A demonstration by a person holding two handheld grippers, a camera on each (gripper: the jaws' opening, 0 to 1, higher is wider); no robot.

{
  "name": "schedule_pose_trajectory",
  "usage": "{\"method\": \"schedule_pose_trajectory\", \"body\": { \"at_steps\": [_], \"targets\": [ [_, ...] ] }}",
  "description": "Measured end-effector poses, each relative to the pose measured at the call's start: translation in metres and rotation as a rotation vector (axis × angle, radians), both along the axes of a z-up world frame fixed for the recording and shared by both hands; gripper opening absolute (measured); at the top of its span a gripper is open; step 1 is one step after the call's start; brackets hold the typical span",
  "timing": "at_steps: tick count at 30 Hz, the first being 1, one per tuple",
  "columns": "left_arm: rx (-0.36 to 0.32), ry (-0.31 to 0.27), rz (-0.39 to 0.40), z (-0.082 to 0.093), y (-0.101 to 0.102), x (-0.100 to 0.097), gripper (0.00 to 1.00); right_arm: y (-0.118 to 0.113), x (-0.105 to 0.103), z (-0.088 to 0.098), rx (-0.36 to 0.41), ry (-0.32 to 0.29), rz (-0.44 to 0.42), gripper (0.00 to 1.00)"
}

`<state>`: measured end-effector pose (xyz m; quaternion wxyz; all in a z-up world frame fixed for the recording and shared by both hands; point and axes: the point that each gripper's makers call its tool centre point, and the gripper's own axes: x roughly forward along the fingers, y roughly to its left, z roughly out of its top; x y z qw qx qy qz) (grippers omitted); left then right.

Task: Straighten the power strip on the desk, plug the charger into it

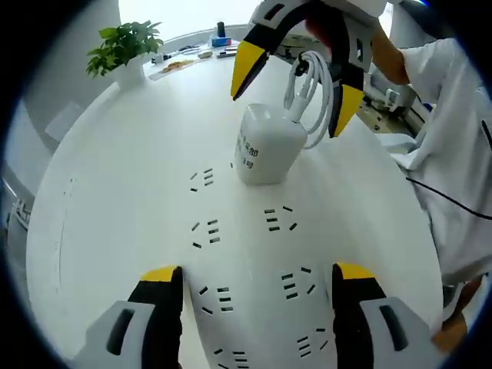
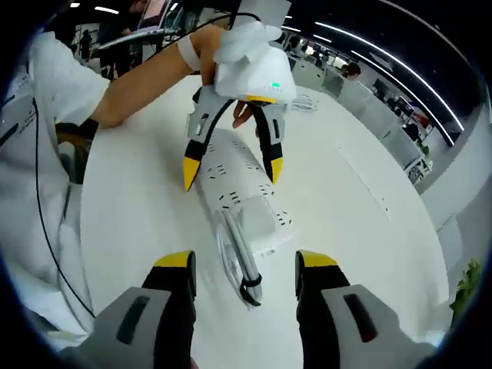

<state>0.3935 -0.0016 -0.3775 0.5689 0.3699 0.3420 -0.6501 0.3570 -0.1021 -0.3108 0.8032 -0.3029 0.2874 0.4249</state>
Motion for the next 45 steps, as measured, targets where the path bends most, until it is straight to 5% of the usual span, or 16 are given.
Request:
{"method": "schedule_pose_trajectory", "body": {
  "at_steps": [4, 10, 13, 15, 20, 24, 26, 30, 36, 41, 45],
  "targets": [
    [-0.014, 0.002, -0.019, -0.002, 0.001, -0.005, 0.96, -0.002, -0.005, 0.003, 0.105, -0.021, -0.050, 0.58],
    [-0.029, 0.006, 0.000, -0.001, 0.005, -0.006, 0.96, -0.009, -0.013, 0.000, 0.201, -0.028, -0.129, 0.73],
    [-0.094, 0.033, 0.003, 0.000, 0.000, -0.014, 0.97, -0.013, -0.015, -0.002, 0.221, -0.031, -0.153, 0.77],
    [-0.111, -0.001, 0.016, 0.001, 0.005, -0.013, 0.97, -0.016, -0.015, -0.004, 0.244, -0.030, -0.180, 0.81],
    [-0.246, 0.013, 0.073, 0.023, 0.010, -0.022, 0.97, -0.019, -0.015, -0.010, 0.282, -0.016, -0.220, 0.78],
    [-0.306, 0.001, 0.062, 0.033, 0.021, -0.043, 0.97, -0.014, -0.016, -0.010, 0.316, -0.026, -0.226, 0.86],
    [-0.329, -0.050, 0.090, 0.037, 0.026, -0.051, 0.97, -0.011, -0.021, -0.013, 0.324, -0.007, -0.225, 0.86],
    [-0.458, -0.051, 0.155, 0.051, 0.023, -0.074, 0.97, -0.010, -0.028, -0.016, 0.338, -0.005, -0.234, 0.91],
    [-0.501, -0.128, 0.274, 0.063, 0.034, -0.106, 0.97, -0.023, -0.041, -0.012, 0.338, -0.024, -0.269, 0.92],
    [-0.670, -0.083, 0.397, 0.091, 0.026, -0.133, 0.97, -0.026, -0.052, -0.005, 0.361, -0.050, -0.272, 0.91],
    [-0.706, -0.057, 0.460, 0.100, 0.026, -0.150, 0.97, -0.031, -0.059, -0.002, 0.379, -0.061, -0.287, 0.91]
  ]
}}
